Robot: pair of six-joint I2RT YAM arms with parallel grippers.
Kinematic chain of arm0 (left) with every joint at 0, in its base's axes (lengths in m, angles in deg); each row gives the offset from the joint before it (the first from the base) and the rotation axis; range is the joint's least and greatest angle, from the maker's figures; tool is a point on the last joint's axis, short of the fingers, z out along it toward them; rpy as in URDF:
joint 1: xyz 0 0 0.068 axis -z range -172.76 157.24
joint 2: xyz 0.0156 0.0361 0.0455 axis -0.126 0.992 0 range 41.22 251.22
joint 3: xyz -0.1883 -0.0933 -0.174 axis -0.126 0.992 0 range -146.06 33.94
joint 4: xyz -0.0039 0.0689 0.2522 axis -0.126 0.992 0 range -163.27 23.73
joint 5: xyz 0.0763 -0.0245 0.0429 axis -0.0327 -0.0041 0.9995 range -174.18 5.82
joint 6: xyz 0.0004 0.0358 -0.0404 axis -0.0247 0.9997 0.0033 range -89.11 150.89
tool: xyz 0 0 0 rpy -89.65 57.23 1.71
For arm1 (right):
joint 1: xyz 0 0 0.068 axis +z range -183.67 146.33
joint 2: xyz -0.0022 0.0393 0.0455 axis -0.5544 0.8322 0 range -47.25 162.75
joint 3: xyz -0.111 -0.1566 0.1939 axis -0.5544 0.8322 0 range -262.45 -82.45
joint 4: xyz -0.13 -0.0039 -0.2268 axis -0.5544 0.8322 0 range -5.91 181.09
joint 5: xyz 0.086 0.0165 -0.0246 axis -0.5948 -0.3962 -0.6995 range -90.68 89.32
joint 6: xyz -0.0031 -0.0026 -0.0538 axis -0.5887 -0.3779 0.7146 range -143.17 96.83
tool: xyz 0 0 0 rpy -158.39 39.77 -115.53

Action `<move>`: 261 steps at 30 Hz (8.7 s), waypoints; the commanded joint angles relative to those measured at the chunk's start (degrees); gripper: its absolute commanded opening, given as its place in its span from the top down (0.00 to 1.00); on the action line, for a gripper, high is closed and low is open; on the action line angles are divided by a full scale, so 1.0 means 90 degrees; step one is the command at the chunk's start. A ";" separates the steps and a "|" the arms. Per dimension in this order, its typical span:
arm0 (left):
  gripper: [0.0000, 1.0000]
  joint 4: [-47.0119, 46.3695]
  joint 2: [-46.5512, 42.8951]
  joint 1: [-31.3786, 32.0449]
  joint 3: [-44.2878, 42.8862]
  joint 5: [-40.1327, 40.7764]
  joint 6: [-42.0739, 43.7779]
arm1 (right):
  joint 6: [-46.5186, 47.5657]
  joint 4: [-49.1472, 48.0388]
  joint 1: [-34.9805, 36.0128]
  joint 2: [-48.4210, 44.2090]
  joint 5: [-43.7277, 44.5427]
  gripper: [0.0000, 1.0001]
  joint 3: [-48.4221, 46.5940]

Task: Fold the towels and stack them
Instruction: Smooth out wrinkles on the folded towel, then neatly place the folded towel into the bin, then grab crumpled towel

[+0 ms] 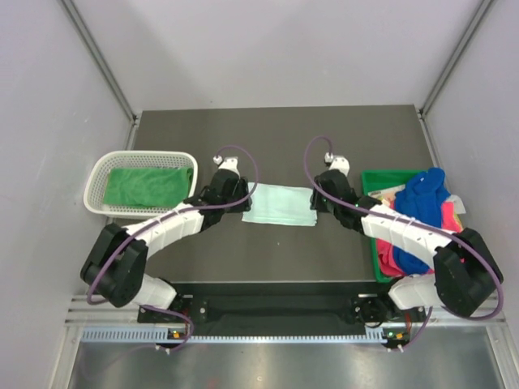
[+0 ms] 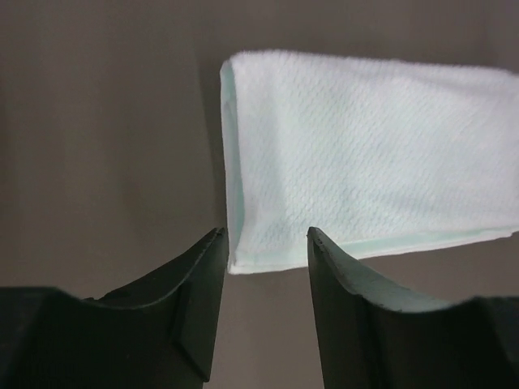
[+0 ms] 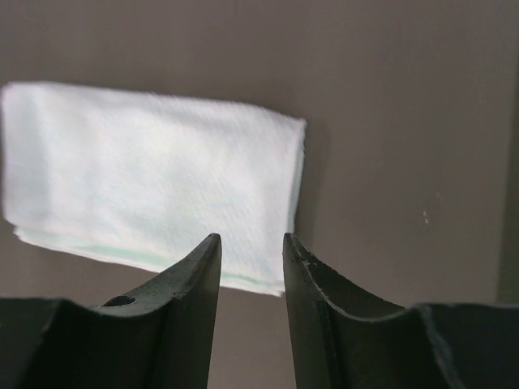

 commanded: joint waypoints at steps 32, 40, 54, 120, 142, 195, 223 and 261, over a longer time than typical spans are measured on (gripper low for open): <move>0.34 -0.0558 0.1946 -0.1529 -0.0435 -0.2702 -0.0557 | -0.0085 -0.1465 0.0030 0.2419 -0.1470 0.73 -0.0889; 0.36 -0.0247 0.2122 -0.1364 -0.0337 -0.2282 -0.0519 | -0.0037 -0.1495 -0.0048 0.2341 -0.1480 0.73 -0.0820; 0.54 0.0086 0.2454 -0.0768 -0.0474 -0.1725 -0.0704 | -0.0007 -0.1612 -0.0155 0.2243 -0.1675 0.73 -0.0722; 1.00 0.0311 -0.0291 -0.3462 -0.1255 0.3245 0.3366 | 0.0354 -0.0909 -0.0145 0.0261 -0.2974 0.71 -0.0488; 1.00 -0.1369 0.1263 -0.4820 -0.1313 0.3285 0.3729 | 0.0393 -0.0968 -0.0038 0.0378 -0.3003 0.72 -0.0381; 0.10 0.0114 -0.1228 0.0724 -0.0405 0.3188 0.0331 | 0.0150 0.0964 -0.0184 -0.0850 0.0208 0.68 -0.0810; 0.07 0.1493 -0.3220 0.2045 -0.0396 0.0384 0.0946 | -0.0485 0.3584 -0.5106 -0.0855 0.1400 0.40 -0.0996; 0.07 0.1629 -0.2702 0.1967 -0.0542 0.0628 0.0995 | 0.0256 0.2988 -0.4658 -0.0521 0.0112 0.99 -0.1884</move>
